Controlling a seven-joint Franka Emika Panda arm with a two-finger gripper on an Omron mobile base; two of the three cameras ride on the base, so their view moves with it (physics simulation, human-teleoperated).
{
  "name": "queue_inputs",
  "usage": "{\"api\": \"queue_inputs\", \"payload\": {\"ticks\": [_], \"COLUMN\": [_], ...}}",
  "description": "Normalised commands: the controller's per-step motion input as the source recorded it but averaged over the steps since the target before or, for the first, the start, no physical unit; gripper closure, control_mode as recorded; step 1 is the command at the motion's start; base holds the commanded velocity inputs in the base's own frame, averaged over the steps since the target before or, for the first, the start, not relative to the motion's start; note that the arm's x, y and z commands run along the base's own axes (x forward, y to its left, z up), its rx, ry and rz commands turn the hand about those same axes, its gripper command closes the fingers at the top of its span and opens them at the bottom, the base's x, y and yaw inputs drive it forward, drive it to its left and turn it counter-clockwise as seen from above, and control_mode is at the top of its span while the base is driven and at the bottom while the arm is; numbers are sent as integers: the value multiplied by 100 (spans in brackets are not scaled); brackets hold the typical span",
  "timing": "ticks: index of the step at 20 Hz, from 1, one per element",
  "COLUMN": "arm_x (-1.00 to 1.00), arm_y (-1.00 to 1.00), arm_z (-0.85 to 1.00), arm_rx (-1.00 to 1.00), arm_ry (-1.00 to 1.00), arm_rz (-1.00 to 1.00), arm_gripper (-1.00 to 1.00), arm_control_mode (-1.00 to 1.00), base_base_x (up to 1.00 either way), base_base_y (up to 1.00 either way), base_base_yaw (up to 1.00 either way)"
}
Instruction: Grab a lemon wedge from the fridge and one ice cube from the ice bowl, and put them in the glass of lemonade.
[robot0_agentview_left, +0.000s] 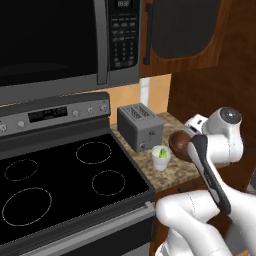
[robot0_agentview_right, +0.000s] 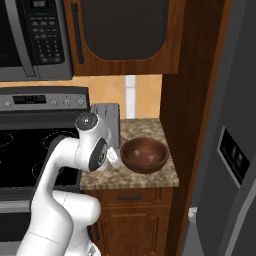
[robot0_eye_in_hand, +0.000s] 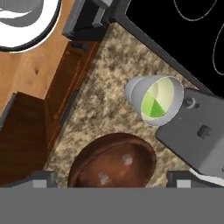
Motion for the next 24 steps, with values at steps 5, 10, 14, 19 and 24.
{"api": "queue_inputs", "payload": {"ticks": [5,10,14,19,24], "arm_x": [0,0,0,15,31], "arm_y": [-6,-8,0,0,-7], "arm_z": [-1,-10,-27,-25,-30], "arm_rx": [12,29,32,27,15], "arm_ry": [26,24,4,-4,-4], "arm_rz": [-42,-66,-76,-68,-54], "arm_gripper": [-100,-100,-100,-100,-100], "arm_control_mode": [-100,-100,-100,-100,-100], "base_base_x": [0,0,0,0,0], "base_base_y": [0,0,0,0,0], "base_base_yaw": [0,0,0,0,0]}}
